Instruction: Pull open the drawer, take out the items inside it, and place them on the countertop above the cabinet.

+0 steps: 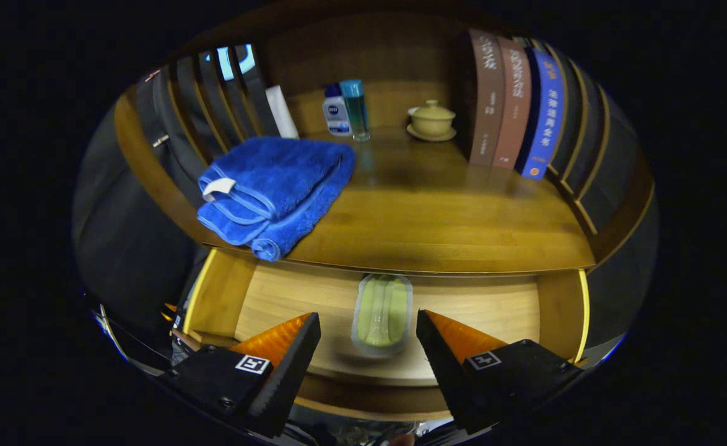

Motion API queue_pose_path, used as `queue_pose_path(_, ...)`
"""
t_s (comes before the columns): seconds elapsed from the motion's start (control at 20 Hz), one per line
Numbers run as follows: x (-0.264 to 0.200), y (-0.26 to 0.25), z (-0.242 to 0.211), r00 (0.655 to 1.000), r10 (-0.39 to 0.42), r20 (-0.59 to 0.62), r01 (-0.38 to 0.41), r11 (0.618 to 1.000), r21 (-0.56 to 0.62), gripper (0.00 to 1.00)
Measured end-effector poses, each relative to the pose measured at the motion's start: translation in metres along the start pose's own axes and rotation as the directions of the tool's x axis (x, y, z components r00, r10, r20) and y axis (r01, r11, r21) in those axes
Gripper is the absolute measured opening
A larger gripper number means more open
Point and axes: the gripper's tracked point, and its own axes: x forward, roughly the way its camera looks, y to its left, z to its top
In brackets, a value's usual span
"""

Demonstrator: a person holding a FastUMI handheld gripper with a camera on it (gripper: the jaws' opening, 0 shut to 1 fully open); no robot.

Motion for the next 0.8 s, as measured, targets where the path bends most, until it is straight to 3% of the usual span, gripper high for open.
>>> queue_pose_path(0.15, 0.030, -0.004, -0.008, 0.997, -0.053, -0.061, 0.052, 0.998, -0.029, 0.98)
queue_pose_path(0.45, 0.063, -0.013, -0.032, 0.980, -0.100, -0.171, 0.105, 0.994, 0.020, 0.66)
queue_pose_path(0.65, 0.064, -0.022, -0.027, 0.982, -0.118, -0.150, 0.126, 0.991, 0.042, 0.23)
queue_pose_path(0.8, 0.057, -0.024, -0.025, 0.982, -0.104, -0.161, 0.112, 0.993, 0.043, 0.23)
